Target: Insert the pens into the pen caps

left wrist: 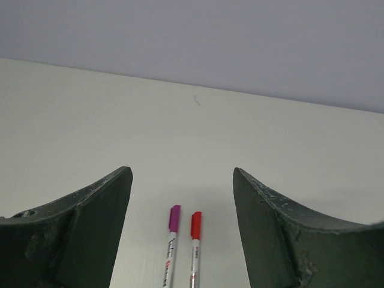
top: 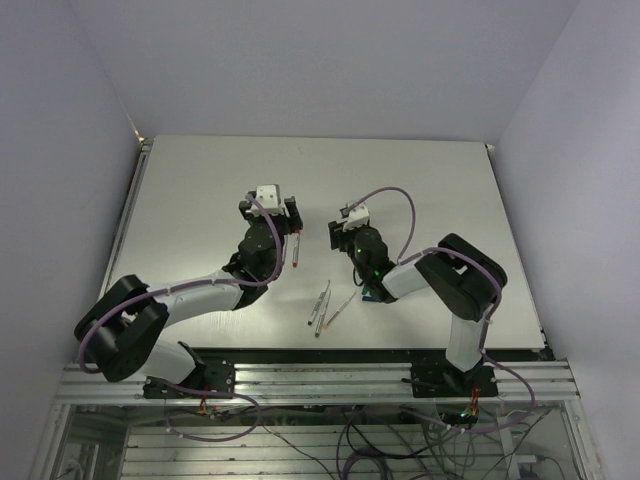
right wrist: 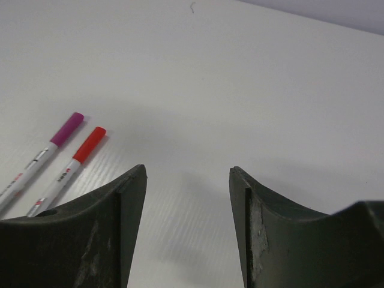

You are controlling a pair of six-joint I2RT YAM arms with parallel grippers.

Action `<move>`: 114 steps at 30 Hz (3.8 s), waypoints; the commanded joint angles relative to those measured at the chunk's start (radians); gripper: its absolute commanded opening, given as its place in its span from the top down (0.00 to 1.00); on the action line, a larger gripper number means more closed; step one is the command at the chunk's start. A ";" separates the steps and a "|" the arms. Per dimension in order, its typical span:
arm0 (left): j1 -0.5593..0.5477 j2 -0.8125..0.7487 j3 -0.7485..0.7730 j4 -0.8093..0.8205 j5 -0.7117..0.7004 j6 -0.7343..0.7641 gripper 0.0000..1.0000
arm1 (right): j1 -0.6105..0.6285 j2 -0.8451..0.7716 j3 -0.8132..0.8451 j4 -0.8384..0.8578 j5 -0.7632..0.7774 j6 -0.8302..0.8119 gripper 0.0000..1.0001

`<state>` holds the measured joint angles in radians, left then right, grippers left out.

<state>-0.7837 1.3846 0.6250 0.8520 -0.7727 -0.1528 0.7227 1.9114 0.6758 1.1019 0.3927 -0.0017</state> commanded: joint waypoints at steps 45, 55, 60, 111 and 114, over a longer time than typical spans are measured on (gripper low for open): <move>0.085 -0.078 -0.058 -0.102 -0.070 -0.048 0.22 | -0.084 0.250 0.495 -0.536 -0.306 -0.145 0.48; 0.087 -0.038 -0.046 -0.053 -0.022 -0.031 0.21 | -0.117 0.235 0.482 -0.426 -0.473 -0.038 0.12; 0.086 -0.002 -0.033 -0.046 -0.016 -0.021 0.21 | -0.152 0.245 0.473 -0.309 -0.551 0.010 0.02; 0.097 -0.036 0.044 -0.150 0.113 0.035 0.23 | -0.287 0.049 0.473 -0.271 -0.024 0.101 0.02; 0.097 -0.013 0.066 -0.183 0.170 0.001 0.24 | -0.284 -0.073 0.403 -0.419 0.024 0.163 0.08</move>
<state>-0.6952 1.3670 0.6350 0.7204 -0.7010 -0.1165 0.4278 1.9625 1.1564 0.9180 0.3046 0.0967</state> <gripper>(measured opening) 0.768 0.954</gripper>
